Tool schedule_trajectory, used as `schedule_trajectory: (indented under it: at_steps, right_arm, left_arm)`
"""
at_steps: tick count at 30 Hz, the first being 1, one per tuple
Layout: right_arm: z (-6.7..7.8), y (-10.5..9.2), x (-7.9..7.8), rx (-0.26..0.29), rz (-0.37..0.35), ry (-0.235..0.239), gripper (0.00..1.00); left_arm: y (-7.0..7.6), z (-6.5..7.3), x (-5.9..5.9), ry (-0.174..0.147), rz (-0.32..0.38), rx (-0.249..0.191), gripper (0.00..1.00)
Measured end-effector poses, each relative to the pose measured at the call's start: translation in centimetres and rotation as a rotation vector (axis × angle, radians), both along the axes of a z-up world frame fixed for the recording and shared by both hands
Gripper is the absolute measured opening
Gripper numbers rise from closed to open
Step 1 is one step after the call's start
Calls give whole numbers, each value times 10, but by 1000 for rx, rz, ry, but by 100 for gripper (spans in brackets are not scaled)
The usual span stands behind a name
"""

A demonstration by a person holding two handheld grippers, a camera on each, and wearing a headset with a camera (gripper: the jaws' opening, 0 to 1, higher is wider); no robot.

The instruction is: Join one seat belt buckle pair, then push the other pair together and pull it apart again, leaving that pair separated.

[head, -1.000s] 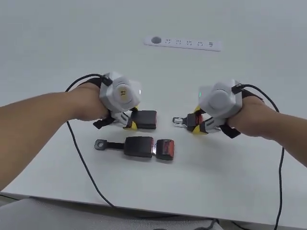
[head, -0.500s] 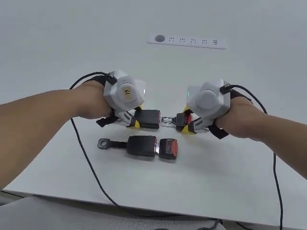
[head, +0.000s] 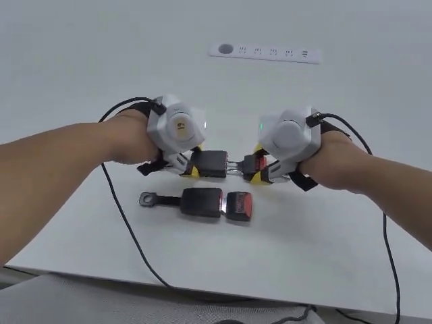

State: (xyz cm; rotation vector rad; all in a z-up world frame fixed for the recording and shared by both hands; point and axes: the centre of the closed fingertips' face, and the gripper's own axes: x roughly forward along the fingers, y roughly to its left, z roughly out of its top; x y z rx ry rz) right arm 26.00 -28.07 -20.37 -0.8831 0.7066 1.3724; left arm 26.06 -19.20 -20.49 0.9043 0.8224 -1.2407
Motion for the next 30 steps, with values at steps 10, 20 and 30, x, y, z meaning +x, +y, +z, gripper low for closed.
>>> schedule_trajectory:
  at_steps: [10, 20, 30]
  right_arm:
    - [-1, 6, 3, -9, 3, -12, 29]
    - [0, 9, 1, -6, -28, -7, 28]
    - [0, 19, 0, 16, -16, -6, 28]
  left_arm:
    - [-4, 4, -4, -4, -18, -23, 30]
    - [-6, 7, -7, 2, -25, -28, 30]
    - [-5, 4, -5, 10, -21, -31, 30]
